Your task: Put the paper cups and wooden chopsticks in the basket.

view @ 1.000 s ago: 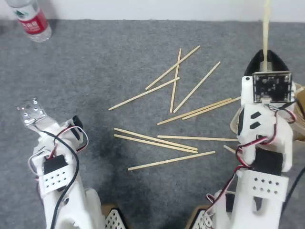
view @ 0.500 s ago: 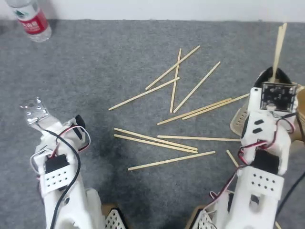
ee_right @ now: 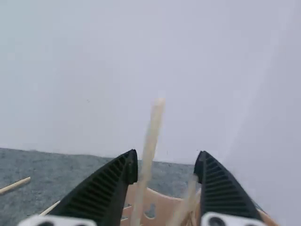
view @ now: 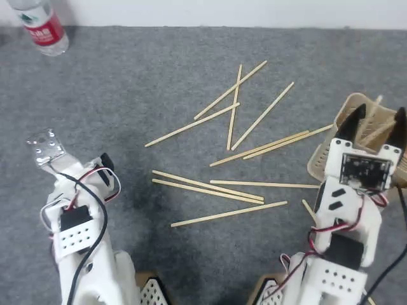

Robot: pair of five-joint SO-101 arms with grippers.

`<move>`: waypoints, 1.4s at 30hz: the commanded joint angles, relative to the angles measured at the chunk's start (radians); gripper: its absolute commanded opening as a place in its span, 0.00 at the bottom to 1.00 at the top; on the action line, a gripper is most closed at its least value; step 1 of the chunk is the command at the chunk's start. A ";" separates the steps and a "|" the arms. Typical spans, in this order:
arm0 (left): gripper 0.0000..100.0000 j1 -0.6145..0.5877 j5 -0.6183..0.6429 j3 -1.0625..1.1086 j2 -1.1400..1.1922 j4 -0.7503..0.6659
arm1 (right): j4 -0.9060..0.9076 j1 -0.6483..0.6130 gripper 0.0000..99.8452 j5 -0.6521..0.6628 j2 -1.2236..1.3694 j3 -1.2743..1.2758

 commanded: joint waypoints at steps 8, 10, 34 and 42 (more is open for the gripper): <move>0.20 0.002 0.005 -0.007 -0.015 -0.025 | 0.579 -0.084 0.18 0.158 0.133 -0.431; 0.20 0.002 0.005 -0.007 -0.015 -0.025 | 0.704 -0.097 0.18 0.195 0.206 -0.522; 0.20 0.002 0.005 -0.007 -0.015 -0.023 | 1.314 -0.074 0.18 0.628 0.650 -0.499; 0.20 0.002 0.005 -0.007 -0.015 -0.021 | 1.067 -0.062 0.12 0.631 0.842 -0.290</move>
